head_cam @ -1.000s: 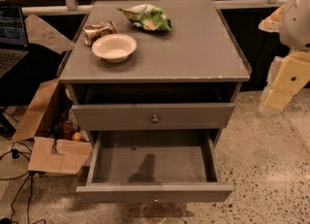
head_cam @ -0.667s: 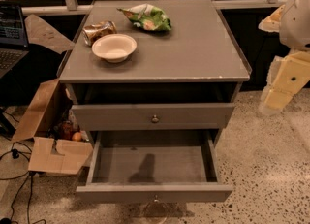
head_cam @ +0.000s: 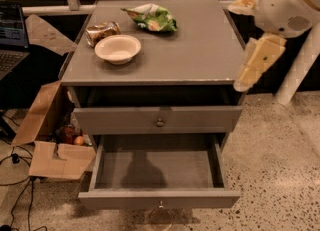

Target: Place green rice chip bag into middle drawer

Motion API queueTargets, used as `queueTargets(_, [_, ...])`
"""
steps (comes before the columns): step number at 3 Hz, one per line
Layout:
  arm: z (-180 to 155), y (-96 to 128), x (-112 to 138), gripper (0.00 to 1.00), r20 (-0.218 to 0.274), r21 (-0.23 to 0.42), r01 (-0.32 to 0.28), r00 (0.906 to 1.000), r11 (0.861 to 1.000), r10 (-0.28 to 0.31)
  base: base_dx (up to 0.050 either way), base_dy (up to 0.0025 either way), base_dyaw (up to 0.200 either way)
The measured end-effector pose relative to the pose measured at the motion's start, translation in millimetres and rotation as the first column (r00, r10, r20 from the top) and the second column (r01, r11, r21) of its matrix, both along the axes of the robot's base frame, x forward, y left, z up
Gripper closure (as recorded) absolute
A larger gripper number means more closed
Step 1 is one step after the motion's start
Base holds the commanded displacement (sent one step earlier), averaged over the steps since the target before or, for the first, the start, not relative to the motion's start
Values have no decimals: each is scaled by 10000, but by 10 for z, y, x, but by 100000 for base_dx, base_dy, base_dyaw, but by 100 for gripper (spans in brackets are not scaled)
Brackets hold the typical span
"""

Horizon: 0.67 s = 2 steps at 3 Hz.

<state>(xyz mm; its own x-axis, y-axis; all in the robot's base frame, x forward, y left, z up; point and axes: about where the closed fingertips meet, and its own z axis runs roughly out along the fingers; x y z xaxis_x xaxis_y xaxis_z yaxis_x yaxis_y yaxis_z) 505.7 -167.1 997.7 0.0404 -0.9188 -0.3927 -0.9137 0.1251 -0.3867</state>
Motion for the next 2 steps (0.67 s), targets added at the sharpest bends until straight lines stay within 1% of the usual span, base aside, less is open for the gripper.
queueTargets(1, [3,372,377,0,243,1028,-1613,9869,9815,1596,0,0,0])
queueTargets(2, [-42,676,692,0,102,1816,-2918,9555,9391,2949,0,0,0])
